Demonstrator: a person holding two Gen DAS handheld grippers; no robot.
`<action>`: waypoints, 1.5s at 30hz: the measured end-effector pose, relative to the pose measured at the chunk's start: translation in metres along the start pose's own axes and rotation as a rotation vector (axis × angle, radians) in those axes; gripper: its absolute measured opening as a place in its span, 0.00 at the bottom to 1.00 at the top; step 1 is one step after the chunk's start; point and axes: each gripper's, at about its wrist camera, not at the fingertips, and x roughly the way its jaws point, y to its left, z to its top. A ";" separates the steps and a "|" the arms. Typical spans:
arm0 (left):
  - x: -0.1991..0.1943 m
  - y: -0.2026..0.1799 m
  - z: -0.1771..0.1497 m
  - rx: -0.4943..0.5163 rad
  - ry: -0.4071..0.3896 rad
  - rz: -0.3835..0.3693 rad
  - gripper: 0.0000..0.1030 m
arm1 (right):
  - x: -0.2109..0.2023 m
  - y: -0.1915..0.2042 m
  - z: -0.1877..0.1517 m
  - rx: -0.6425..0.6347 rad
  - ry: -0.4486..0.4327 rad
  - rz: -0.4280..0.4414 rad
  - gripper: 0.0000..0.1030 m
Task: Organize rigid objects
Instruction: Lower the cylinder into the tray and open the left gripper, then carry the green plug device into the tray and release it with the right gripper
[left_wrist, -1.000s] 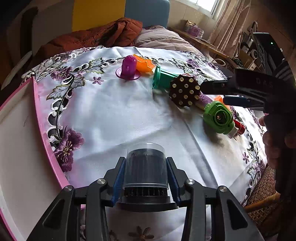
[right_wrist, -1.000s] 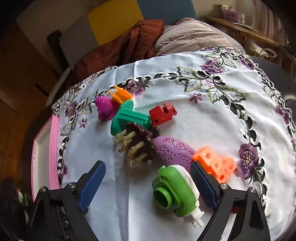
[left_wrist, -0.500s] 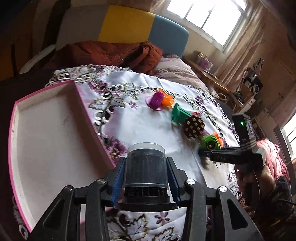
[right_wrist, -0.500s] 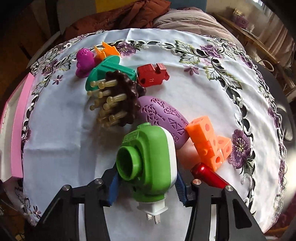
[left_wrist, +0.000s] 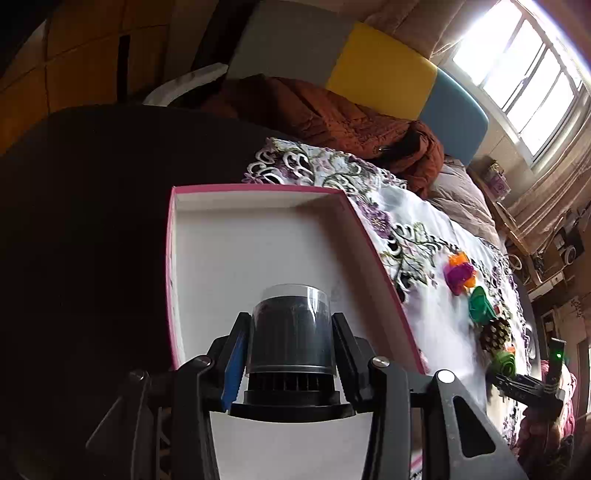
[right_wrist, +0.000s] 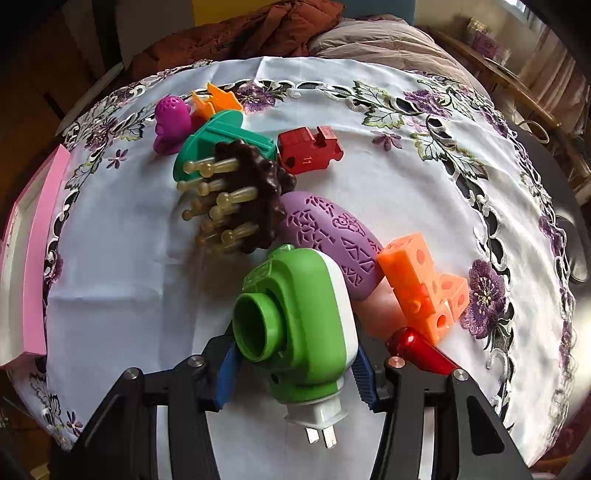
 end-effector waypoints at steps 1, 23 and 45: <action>0.005 0.004 0.006 -0.003 0.000 0.021 0.42 | 0.001 0.005 0.000 -0.004 -0.003 -0.003 0.52; -0.017 0.014 0.004 0.004 -0.080 0.200 0.59 | 0.001 0.007 0.004 -0.004 -0.015 0.003 0.63; -0.067 -0.024 -0.089 0.035 -0.107 0.243 0.59 | -0.002 0.024 -0.003 -0.097 -0.036 -0.047 0.51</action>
